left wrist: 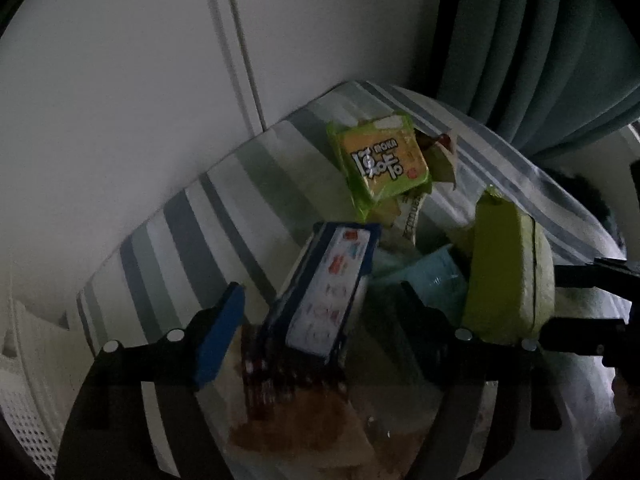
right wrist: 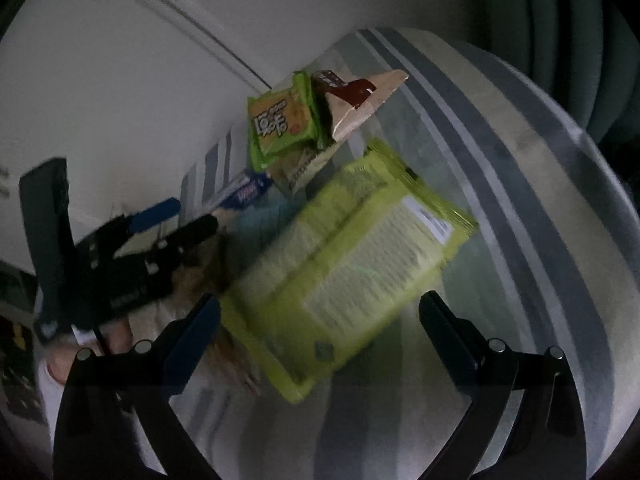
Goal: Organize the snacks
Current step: 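Grasp the blue-and-white biscuit pack with the left gripper while the right grasps the lime-green bag, then drop the biscuit pack into the white basket with the left gripper while the right carries the lime-green bag there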
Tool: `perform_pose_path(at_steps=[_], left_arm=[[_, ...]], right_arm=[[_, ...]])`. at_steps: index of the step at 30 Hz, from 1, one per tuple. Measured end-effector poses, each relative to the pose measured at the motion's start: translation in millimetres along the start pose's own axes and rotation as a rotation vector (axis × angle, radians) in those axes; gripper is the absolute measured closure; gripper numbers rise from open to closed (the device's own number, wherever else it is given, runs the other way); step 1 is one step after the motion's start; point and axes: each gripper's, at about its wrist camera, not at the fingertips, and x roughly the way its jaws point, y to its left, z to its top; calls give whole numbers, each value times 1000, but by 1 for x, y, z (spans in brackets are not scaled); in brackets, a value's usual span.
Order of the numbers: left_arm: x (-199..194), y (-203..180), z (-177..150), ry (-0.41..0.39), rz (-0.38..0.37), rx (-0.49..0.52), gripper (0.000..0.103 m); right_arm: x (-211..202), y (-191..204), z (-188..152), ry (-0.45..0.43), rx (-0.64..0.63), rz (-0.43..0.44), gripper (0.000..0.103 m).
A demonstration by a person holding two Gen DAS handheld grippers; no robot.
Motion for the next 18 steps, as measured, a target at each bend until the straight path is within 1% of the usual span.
perform_pose_path(at_steps=[2,3,4,6,9,11,15,16,18], left_arm=[[6,-1,5,17,17,9,25],[12,0,7,31,13,3,30],[16,1,8,42,7,-3,41],[25,3,9,70,-19,-17,49],[27,-1,10,55,-15,-4,54],[26,-2,9,47,-17,-12,55],[21,4,4,19,-7,-71,56],[18,8,2,9,-5,-93,56],[12,13,-1,-7,-7,-130,56]], right_arm=[[6,2,8,-3,21,-9,5],[9,3,11,-5,27,-18,5],[10,4,14,-8,30,-23,5],[18,7,21,-14,29,-53,5],[27,10,24,-19,9,-104,5],[32,13,24,-28,-20,-140,5],[35,14,19,-42,-71,-175,5],[36,14,17,-45,-81,-185,7],[35,13,15,-54,-97,-178,10]])
